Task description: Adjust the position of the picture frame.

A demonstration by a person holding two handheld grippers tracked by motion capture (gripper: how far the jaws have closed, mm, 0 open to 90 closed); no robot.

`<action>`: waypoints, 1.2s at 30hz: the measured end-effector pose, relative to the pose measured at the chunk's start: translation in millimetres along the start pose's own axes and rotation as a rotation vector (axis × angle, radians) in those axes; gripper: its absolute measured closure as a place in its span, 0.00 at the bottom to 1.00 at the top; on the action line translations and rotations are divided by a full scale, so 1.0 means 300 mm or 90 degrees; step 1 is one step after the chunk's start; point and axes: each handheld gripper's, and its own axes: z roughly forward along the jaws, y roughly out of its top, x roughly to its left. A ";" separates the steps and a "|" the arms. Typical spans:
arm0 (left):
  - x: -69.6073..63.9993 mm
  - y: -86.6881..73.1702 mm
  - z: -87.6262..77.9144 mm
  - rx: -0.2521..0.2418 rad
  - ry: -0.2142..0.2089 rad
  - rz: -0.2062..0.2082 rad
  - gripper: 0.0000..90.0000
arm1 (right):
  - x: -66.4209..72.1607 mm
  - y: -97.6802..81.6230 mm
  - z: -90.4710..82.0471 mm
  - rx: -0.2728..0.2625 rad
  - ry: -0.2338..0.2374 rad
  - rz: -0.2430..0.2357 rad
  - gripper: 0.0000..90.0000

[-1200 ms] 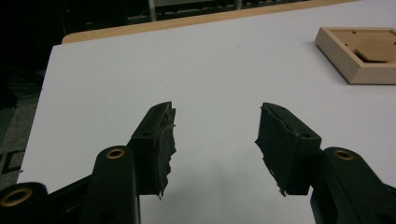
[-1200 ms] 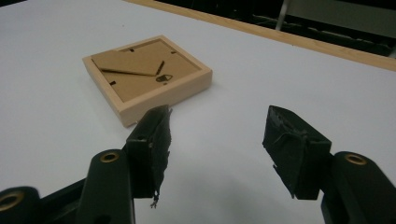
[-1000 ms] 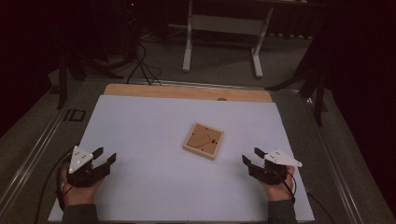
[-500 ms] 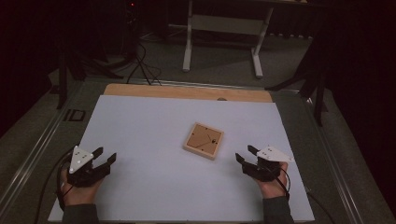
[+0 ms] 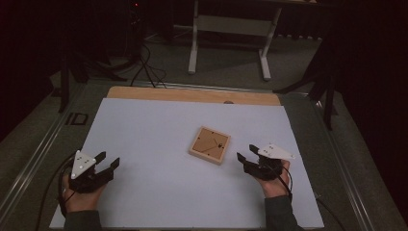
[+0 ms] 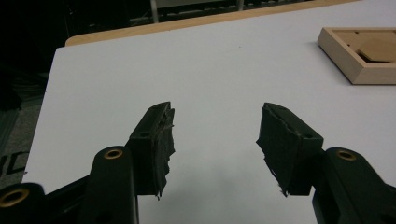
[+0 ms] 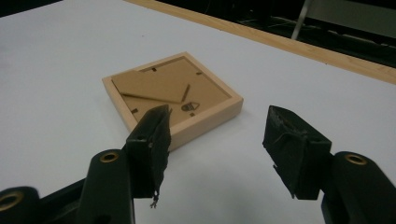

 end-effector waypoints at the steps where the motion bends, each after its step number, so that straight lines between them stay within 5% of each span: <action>1: 0.000 0.000 0.000 0.000 0.000 0.000 0.50 | -0.001 0.002 0.003 0.000 0.001 -0.003 0.45; 36: 0.003 0.001 -0.007 -0.009 0.008 -0.001 0.49 | 0.028 0.052 0.177 0.044 0.015 0.009 0.45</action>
